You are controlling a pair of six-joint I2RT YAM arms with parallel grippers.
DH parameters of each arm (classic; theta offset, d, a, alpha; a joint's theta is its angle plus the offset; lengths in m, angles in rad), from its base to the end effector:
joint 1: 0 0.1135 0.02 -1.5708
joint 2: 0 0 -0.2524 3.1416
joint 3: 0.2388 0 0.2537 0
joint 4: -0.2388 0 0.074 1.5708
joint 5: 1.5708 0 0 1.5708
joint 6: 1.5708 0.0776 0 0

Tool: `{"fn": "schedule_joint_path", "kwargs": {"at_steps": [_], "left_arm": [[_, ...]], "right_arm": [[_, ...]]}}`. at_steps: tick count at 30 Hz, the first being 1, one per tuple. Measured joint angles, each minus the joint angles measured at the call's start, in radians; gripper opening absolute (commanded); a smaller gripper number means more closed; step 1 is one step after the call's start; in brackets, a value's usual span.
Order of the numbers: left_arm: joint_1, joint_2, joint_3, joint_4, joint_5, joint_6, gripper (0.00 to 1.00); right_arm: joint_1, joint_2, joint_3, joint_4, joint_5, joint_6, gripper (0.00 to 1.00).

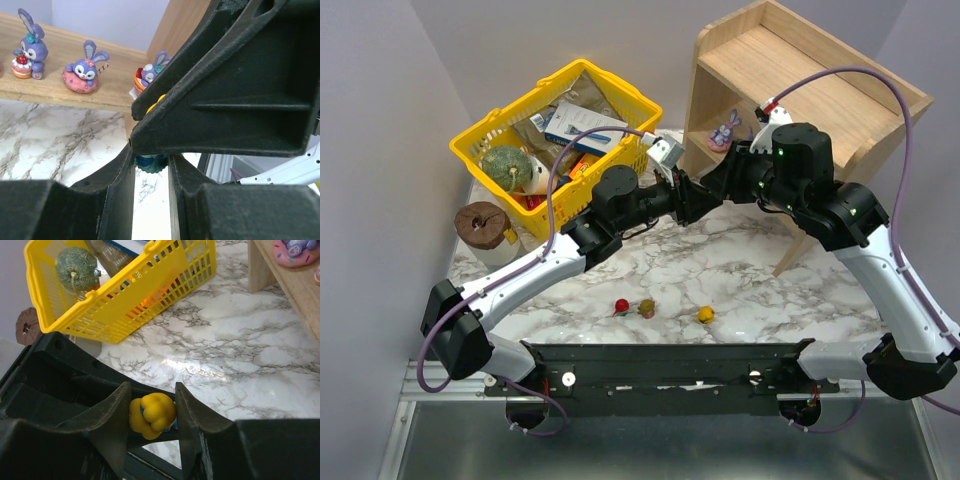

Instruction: Place and organize the plastic toys onto the shelf

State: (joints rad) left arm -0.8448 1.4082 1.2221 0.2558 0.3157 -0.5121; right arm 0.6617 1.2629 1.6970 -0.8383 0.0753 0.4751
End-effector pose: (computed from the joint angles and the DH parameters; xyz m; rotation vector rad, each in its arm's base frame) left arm 0.2342 -0.3001 0.3862 0.5451 1.5638 -1.3009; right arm 0.2254 0.1681 0.4526 -0.1392 2.0300 0.6580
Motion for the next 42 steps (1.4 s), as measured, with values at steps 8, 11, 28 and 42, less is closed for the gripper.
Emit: {"fn": "schedule_joint_path", "kwargs": {"at_steps": [8,11,28,42], "left_arm": [[0.001,-0.001,0.000,0.010,-0.011,-0.013,0.63],[0.002,-0.003,0.009,0.007,-0.011,-0.006,0.91],[0.001,-0.335,-0.050,-0.131,-0.017,0.222,0.99],[0.001,-0.272,-0.082,-0.283,-0.005,0.224,0.99]], "right_arm": [[0.000,0.003,0.014,-0.003,0.021,-0.005,0.01],[0.000,0.014,0.045,-0.020,0.039,-0.014,0.01],[-0.224,0.146,0.572,-0.159,0.157,-0.269,0.01],[-0.643,0.157,0.518,-0.208,-0.116,-0.394,0.01]]}}
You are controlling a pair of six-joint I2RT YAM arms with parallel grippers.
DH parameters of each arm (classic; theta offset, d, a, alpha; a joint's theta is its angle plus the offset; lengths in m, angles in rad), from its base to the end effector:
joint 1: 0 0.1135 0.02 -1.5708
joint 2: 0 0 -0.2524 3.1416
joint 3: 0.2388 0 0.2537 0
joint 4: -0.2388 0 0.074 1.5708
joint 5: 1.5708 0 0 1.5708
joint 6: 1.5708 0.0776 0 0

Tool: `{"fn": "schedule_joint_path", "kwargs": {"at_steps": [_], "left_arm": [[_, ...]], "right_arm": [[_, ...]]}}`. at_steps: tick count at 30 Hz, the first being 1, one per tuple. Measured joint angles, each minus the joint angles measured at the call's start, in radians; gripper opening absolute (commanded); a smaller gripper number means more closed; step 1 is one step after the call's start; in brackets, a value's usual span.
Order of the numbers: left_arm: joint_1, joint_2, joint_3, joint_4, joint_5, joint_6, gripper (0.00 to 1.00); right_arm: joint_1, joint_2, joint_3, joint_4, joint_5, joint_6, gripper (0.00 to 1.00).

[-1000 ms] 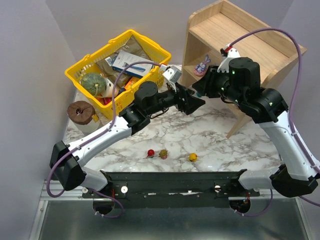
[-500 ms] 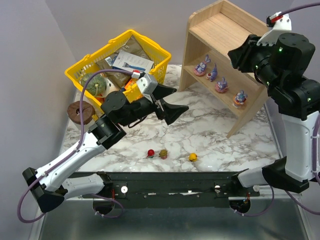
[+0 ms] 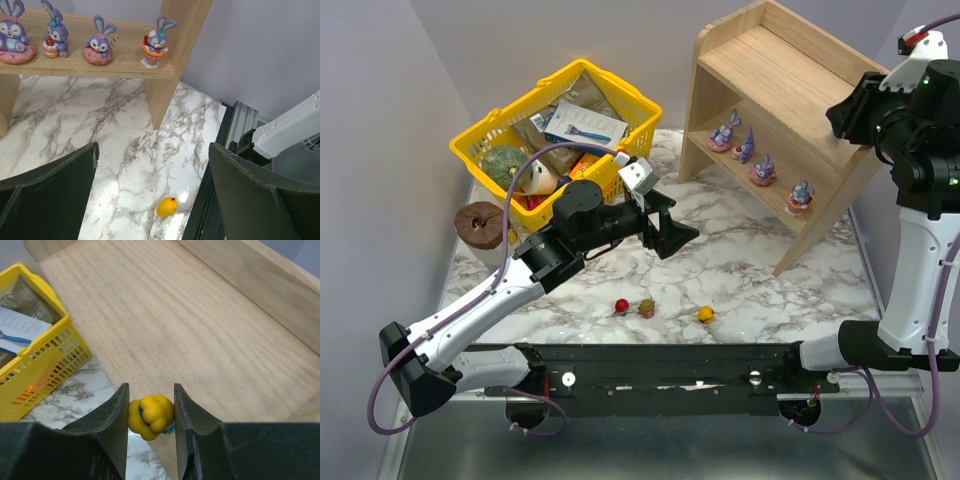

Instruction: Place and organize the plastic toys onto the shelf

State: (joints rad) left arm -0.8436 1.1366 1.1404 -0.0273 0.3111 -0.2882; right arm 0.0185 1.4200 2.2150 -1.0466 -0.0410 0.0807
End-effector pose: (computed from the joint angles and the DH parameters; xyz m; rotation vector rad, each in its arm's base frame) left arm 0.1870 -0.2458 0.4000 0.7131 1.5561 -1.1101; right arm 0.2585 0.0080 0.5433 0.0277 1.8233 0.1074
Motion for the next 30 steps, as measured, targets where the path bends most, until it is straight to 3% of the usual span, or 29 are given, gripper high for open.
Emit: {"fn": "schedule_joint_path", "kwargs": {"at_steps": [5,12,30], "left_arm": [[0.000,0.011,0.000,-0.010,0.016,0.000,0.99],[0.000,0.021,0.000,-0.023,0.023,0.000,0.99],[0.000,0.034,0.000,-0.023,0.025,0.009,0.99]], "right_arm": [[-0.109,0.000,-0.001,0.003,-0.145,-0.009,0.01],[-0.145,0.001,-0.006,0.004,-0.295,-0.023,0.01],[-0.154,0.065,0.005,0.016,-0.402,-0.060,0.09]]}}
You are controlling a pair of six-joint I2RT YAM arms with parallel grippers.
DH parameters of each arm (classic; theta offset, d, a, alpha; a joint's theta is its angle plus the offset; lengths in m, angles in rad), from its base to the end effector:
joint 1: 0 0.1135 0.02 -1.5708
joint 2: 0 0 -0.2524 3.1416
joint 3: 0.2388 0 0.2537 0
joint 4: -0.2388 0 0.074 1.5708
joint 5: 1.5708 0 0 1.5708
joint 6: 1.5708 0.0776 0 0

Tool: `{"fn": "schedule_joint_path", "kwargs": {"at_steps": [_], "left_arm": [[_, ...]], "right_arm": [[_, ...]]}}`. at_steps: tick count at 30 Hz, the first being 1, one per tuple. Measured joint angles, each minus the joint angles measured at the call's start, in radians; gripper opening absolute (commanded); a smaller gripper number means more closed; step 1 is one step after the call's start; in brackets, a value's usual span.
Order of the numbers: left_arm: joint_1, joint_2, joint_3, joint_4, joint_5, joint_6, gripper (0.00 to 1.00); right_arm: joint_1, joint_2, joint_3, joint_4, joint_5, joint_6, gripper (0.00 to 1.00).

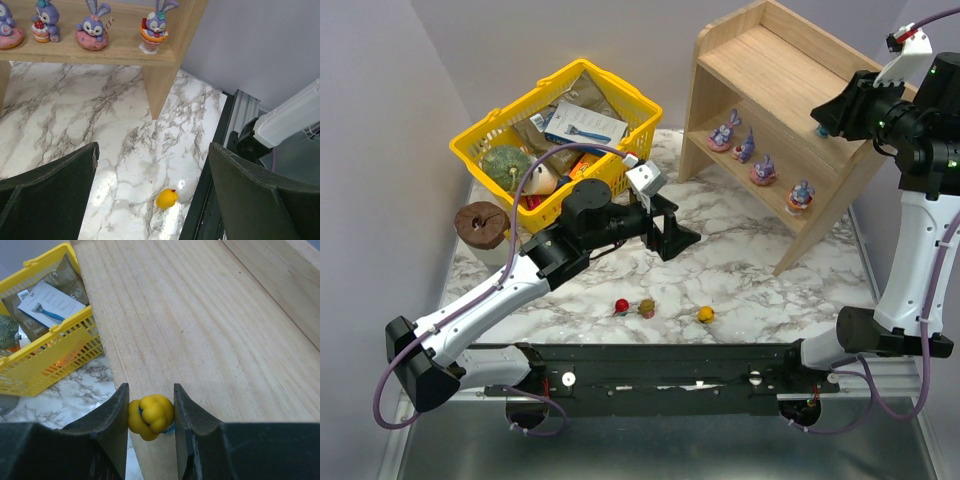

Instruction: Place and organize the plastic toys onto the shelf

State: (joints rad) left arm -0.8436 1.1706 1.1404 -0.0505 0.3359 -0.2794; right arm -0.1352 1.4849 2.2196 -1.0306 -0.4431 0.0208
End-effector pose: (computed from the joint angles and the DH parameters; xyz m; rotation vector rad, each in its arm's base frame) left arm 0.1914 -0.2536 0.3866 0.7510 1.6068 -1.1121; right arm 0.2808 -0.0046 0.5327 -0.1613 1.8433 0.3332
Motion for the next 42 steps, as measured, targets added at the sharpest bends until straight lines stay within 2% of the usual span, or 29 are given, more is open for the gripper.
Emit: {"fn": "schedule_joint_path", "kwargs": {"at_steps": [11,15,18,21,22,25,39,42], "left_arm": [[0.000,0.015,0.000,0.000,0.000,0.007,0.99],[0.000,0.018,0.000,0.000,0.000,0.007,0.99],[0.000,0.019,0.000,0.000,0.000,0.007,0.99],[0.000,0.021,0.000,0.000,0.000,0.007,0.99],[0.000,0.022,0.000,0.000,0.000,0.007,0.99],[0.000,0.024,0.000,0.000,0.000,0.007,0.99],[0.000,0.033,0.000,0.000,0.000,0.007,0.99],[0.000,0.033,0.000,0.000,0.000,0.007,0.99]], "right_arm": [[-0.003,0.009,-0.001,0.000,-0.059,-0.003,0.13],[-0.004,0.010,-0.001,0.000,-0.059,-0.003,0.18],[-0.004,0.013,-0.001,0.002,-0.059,-0.003,0.24],[-0.004,0.013,-0.001,0.004,-0.059,-0.003,0.35],[-0.004,0.013,-0.001,0.003,-0.058,-0.003,0.42],[-0.004,0.013,-0.001,0.004,-0.057,-0.003,0.50],[-0.003,0.013,-0.001,0.005,-0.019,0.004,0.70],[-0.003,0.013,-0.001,0.008,-0.009,0.006,0.77]]}}
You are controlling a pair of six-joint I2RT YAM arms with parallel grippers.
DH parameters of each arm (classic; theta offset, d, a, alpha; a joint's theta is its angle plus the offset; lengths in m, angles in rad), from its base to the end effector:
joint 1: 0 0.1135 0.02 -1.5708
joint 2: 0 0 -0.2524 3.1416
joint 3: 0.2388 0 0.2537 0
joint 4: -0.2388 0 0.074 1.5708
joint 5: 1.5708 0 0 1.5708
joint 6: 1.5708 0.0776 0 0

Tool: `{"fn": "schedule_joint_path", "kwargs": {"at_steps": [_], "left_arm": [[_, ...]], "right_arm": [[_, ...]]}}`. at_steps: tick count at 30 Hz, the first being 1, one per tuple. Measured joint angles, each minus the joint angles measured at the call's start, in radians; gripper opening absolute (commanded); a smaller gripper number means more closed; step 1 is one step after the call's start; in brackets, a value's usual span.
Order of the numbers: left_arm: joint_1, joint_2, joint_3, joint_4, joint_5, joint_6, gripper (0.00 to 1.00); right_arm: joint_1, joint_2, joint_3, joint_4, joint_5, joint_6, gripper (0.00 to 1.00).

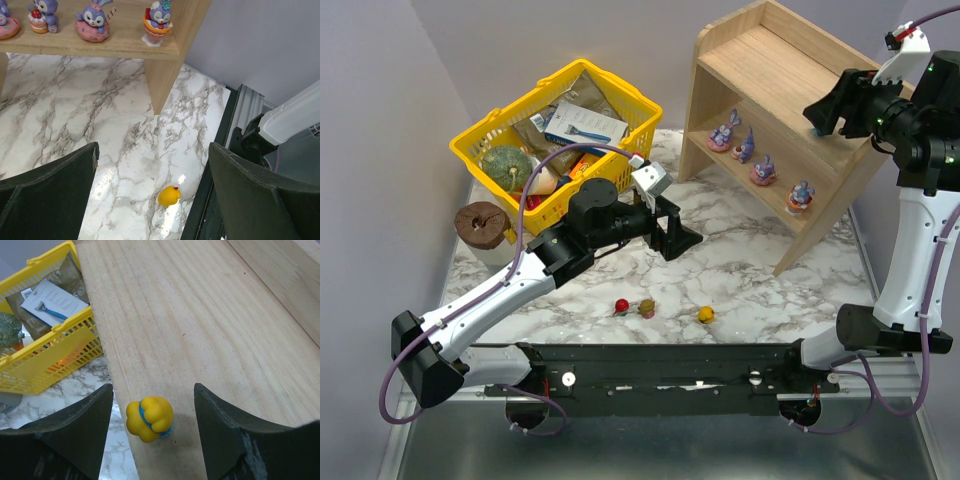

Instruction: Place and organize the plastic toys onto the shelf

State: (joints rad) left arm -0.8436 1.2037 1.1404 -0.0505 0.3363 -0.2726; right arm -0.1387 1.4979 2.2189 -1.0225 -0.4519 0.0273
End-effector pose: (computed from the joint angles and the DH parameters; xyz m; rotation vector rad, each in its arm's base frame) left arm 0.1973 -0.2602 0.3767 0.7627 1.6379 -1.1013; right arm 0.2864 -0.0058 0.5303 -0.1569 1.8485 0.3448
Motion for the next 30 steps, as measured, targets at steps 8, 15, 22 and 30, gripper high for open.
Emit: {"fn": "schedule_joint_path", "kwargs": {"at_steps": [8,15,22,30], "left_arm": [[0.000,0.000,0.000,0.000,-0.004,0.000,0.99],[0.000,0.000,0.000,0.000,-0.036,0.000,0.99],[0.007,0.000,0.000,-0.005,-0.085,-0.009,0.99],[0.059,-0.001,0.000,-0.050,-0.186,-0.049,0.99]], "right_arm": [[0.007,-0.018,0.000,0.039,0.013,0.019,1.00],[-0.001,-0.094,0.010,0.053,-0.007,0.016,1.00],[-0.001,-0.213,0.003,0.087,-0.180,0.015,0.99],[0.101,-0.296,-0.130,0.095,-0.296,0.042,0.93]]}}
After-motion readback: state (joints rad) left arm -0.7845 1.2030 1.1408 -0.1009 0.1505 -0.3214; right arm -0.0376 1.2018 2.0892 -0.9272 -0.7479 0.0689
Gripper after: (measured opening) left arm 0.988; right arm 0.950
